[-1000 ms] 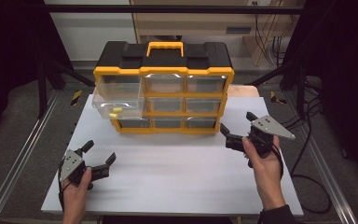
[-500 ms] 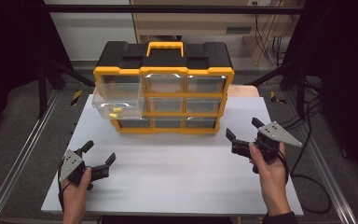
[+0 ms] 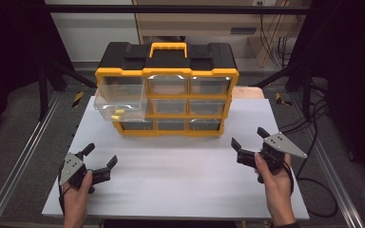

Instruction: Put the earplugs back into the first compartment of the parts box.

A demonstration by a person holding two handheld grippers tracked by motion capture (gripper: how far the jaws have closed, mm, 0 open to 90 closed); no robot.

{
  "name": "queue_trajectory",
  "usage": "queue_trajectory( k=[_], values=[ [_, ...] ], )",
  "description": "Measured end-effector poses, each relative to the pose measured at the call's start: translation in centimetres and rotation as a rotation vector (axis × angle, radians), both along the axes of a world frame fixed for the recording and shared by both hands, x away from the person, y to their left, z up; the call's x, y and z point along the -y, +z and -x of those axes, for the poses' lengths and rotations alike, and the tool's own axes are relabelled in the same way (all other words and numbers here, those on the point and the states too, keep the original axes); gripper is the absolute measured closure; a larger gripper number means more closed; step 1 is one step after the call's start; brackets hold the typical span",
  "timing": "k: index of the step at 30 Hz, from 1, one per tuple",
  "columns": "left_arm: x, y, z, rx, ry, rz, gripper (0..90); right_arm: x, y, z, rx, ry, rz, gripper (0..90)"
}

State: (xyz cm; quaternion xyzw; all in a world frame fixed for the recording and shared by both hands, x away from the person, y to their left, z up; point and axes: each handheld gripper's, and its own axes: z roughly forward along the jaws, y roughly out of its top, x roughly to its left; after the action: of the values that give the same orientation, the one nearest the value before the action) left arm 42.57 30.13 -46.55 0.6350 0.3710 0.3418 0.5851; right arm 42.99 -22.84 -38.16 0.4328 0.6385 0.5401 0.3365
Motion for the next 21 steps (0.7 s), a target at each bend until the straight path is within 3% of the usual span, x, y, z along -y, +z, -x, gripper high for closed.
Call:
queue_trajectory(
  k=[21],
  values=[
    [0.0, 0.0, 0.0, -0.004, -0.005, 0.001, 1.3, 1.5, -4.5, 1.4, -0.037, -0.066, 0.008, 3.8]
  ],
)
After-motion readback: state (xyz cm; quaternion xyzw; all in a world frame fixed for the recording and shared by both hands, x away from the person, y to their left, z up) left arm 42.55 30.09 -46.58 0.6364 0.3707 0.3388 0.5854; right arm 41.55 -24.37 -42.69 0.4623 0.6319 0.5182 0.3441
